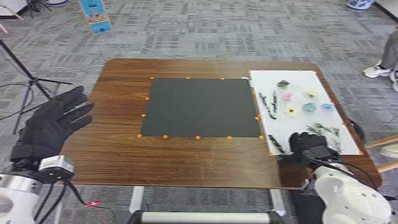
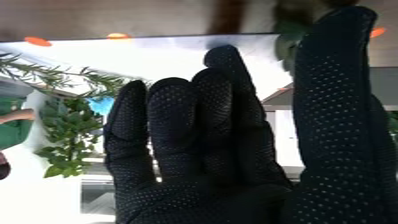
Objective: Arrange flowers
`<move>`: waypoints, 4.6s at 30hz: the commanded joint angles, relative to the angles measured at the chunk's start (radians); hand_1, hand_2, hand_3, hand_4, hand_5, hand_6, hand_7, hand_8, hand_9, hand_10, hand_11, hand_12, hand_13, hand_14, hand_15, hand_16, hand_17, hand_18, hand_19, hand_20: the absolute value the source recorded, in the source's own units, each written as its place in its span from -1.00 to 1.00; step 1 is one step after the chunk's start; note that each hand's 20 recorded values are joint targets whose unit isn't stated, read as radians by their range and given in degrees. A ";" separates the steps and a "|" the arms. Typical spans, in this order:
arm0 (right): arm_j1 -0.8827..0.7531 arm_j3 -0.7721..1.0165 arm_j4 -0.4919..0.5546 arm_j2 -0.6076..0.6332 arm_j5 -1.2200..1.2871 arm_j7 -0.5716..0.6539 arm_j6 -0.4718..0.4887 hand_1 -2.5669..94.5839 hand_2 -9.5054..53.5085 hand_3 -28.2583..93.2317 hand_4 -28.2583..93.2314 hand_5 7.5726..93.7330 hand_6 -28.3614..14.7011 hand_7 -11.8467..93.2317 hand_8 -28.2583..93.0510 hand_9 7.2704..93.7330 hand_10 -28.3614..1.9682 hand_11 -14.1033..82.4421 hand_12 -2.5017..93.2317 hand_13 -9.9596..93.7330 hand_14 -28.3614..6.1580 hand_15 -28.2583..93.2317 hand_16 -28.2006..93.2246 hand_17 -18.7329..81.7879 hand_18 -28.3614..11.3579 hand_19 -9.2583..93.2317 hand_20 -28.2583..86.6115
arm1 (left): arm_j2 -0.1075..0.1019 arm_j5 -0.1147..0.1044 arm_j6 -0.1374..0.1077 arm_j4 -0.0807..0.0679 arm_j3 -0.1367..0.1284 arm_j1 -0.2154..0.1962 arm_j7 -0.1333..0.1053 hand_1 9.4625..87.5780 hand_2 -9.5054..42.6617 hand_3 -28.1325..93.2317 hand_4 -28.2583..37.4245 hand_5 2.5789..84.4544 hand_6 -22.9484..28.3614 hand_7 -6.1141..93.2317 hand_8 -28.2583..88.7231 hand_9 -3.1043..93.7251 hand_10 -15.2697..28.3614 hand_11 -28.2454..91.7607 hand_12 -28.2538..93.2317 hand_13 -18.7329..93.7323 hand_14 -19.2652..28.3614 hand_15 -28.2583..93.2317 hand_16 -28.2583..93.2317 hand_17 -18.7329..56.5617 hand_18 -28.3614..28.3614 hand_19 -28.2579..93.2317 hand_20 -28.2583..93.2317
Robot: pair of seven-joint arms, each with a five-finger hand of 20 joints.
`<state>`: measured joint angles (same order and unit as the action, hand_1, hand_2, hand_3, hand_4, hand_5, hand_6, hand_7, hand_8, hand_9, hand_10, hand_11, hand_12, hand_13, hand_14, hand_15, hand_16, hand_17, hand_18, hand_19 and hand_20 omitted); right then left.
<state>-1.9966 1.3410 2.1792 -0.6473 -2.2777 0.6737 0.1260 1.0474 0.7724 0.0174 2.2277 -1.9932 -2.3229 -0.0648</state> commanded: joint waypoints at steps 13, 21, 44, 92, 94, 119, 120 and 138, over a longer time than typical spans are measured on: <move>0.012 -0.245 -0.138 -0.038 -0.042 -0.023 -0.084 0.10 -1.00 0.70 -1.00 0.42 0.38 0.18 -0.29 0.45 0.22 0.41 0.42 0.40 0.01 0.76 0.16 -0.02 -0.60 0.78 0.31 | 0.009 -0.007 0.005 0.001 0.001 -0.004 0.010 -0.64 -0.82 0.64 -1.00 -0.41 0.00 -0.42 -0.72 -0.44 0.19 -0.14 -0.30 -0.28 0.34 -0.11 -0.52 -0.82 0.75 0.14 -0.41; 0.055 -0.291 -0.180 -0.015 -0.059 -0.067 -0.236 -0.03 -1.00 0.83 -0.79 0.40 0.36 0.22 -0.14 0.50 0.24 0.38 0.56 0.43 -0.01 0.79 0.20 -0.01 -0.64 0.80 0.34 | 0.010 -0.007 0.005 0.001 0.003 -0.005 0.007 -0.64 -0.81 0.64 -1.00 -0.41 0.00 -0.43 -0.71 -0.44 0.19 -0.14 -0.30 -0.28 0.34 -0.10 -0.52 -0.82 0.75 0.14 -0.41; 0.395 -0.506 -0.278 0.029 -0.018 -0.279 -0.644 -0.10 -1.00 0.86 -0.69 0.30 0.33 0.35 -0.07 0.48 0.18 0.54 0.49 0.44 -0.02 0.83 0.22 0.00 -0.65 0.80 0.38 | 0.003 -0.006 -0.002 0.004 -0.007 -0.010 0.002 -0.64 -0.81 0.64 -1.00 -0.41 0.01 -0.43 -0.71 -0.44 0.19 -0.14 -0.30 -0.28 0.35 -0.10 -0.52 -0.83 0.75 0.14 -0.41; 0.851 -0.778 -0.254 -0.002 0.108 -0.285 -0.630 -0.12 -1.00 0.86 -0.66 0.32 0.33 0.35 -0.04 0.51 0.19 0.52 0.51 0.45 0.00 0.83 0.23 0.01 -0.65 0.81 0.39 | 0.008 -0.006 -0.003 0.003 0.000 -0.007 0.002 -0.64 -0.81 0.64 -1.00 -0.41 0.00 -0.43 -0.71 -0.44 0.19 -0.14 -0.30 -0.28 0.34 -0.10 -0.52 -0.82 0.75 0.14 -0.41; 0.844 -0.754 -0.237 0.010 0.121 -0.297 -0.610 -0.12 -1.00 0.86 -0.65 0.32 0.33 0.35 -0.04 0.51 0.19 0.52 0.51 0.45 0.01 0.83 0.23 0.01 -0.65 0.81 0.39 | 0.006 -0.006 -0.004 0.003 0.000 -0.007 0.001 -0.64 -0.81 0.65 -1.00 -0.41 0.00 -0.43 -0.71 -0.44 0.19 -0.14 -0.30 -0.28 0.35 -0.11 -0.52 -0.82 0.75 0.14 -0.41; 1.106 -0.957 -0.327 -0.167 0.175 -0.335 -0.614 -0.13 -1.00 0.86 -0.65 0.32 0.33 0.34 -0.04 0.51 0.19 0.52 0.52 0.46 0.00 0.83 0.23 0.01 -0.65 0.81 0.38 | -0.004 -0.006 -0.005 -0.003 0.015 0.005 0.001 -0.64 -0.81 0.64 -1.00 -0.41 0.01 -0.43 -0.71 -0.44 0.19 -0.15 -0.30 -0.28 0.35 -0.10 -0.52 -0.82 0.75 0.14 -0.41; 1.118 -0.970 -0.334 -0.180 0.176 -0.332 -0.611 -0.13 -1.00 0.86 -0.65 0.32 0.33 0.34 -0.04 0.51 0.19 0.52 0.51 0.46 0.00 0.83 0.23 0.01 -0.65 0.81 0.38 | -0.004 -0.005 -0.004 -0.003 0.015 0.007 0.003 -0.64 -0.81 0.64 -1.00 -0.41 0.01 -0.43 -0.71 -0.44 0.19 -0.15 -0.30 -0.28 0.35 -0.10 -0.52 -0.82 0.75 0.14 -0.41; 1.386 -1.257 -0.641 -0.465 0.191 -0.363 -0.707 -0.12 -1.00 0.86 -0.66 0.32 0.33 0.34 -0.04 0.51 0.21 0.52 0.51 0.46 0.01 0.83 0.23 0.01 -0.65 0.81 0.38 | -0.031 -0.004 -0.029 -0.018 0.060 0.057 -0.033 -0.64 -0.81 0.65 -1.00 -0.41 0.01 -0.43 -0.71 -0.44 0.19 -0.14 -0.30 -0.28 0.34 -0.10 -0.52 -0.82 0.75 0.14 -0.41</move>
<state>-0.7053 0.1425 1.6118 -1.0058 -2.0801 0.3174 -0.5138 1.0340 0.7718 0.0044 2.2106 -1.9512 -2.2878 -0.0756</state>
